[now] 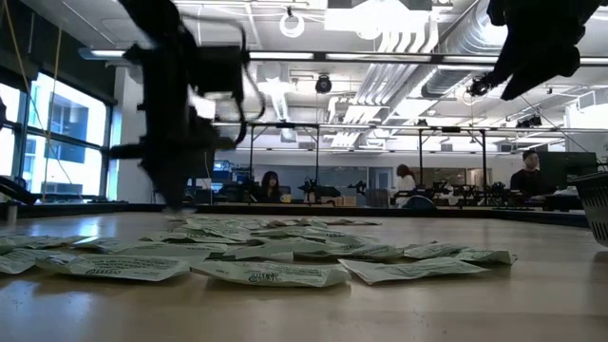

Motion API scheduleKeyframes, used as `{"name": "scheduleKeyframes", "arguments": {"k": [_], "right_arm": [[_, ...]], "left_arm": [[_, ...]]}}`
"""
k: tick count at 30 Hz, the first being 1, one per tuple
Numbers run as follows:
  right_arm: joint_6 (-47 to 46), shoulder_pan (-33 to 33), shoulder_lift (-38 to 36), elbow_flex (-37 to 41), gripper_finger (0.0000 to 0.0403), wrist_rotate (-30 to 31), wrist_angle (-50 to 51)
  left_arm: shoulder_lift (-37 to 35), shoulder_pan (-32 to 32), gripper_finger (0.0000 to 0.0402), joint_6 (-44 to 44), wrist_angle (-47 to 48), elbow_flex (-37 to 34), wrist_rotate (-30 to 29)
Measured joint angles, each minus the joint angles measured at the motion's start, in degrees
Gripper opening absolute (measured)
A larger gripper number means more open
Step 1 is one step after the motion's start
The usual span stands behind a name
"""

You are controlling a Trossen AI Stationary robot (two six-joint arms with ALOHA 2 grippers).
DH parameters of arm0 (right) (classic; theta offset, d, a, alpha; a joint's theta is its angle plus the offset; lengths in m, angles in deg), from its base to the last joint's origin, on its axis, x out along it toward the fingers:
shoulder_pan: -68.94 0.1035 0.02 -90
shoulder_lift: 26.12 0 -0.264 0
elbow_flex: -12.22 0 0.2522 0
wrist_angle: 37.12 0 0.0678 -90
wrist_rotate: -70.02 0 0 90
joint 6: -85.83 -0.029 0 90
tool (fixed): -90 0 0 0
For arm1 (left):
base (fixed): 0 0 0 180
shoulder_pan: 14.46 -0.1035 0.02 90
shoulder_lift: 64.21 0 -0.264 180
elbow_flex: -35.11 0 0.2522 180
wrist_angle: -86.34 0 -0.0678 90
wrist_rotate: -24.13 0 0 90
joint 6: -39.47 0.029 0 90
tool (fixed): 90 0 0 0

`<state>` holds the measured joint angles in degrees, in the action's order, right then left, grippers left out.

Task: Pick and place Stevia / Truvia into bins
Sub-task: Put the stevia packet into the black bin

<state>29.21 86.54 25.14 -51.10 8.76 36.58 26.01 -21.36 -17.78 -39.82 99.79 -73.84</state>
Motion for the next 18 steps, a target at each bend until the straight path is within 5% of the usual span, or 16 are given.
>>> {"name": "scheduleKeyframes", "arguments": {"k": [3,9,14,18], "right_arm": [[-0.37,1.21,0.01,-1.91,0.0275,4.3,-0.14],[1.85,2.87,-0.02,-8.64,0.0275,11.33,0.08],[4.31,2.87,-0.01,-13.78,0.0275,12.92,0.81],[4.61,2.92,-0.24,-17.0,0.0275,13.29,1.89]], "left_arm": [[-1.65,4.77,0.0021,1.16,-0.65,4.58,-0.35],[-0.57,16.62,0.002,10.49,-17.79,15.13,-3.96],[8.62,17.74,0.0022,17.65,-29.86,24.82,-5.95],[19.87,16.51,0.0022,22.34,-31.54,36.66,-0.94]]}}
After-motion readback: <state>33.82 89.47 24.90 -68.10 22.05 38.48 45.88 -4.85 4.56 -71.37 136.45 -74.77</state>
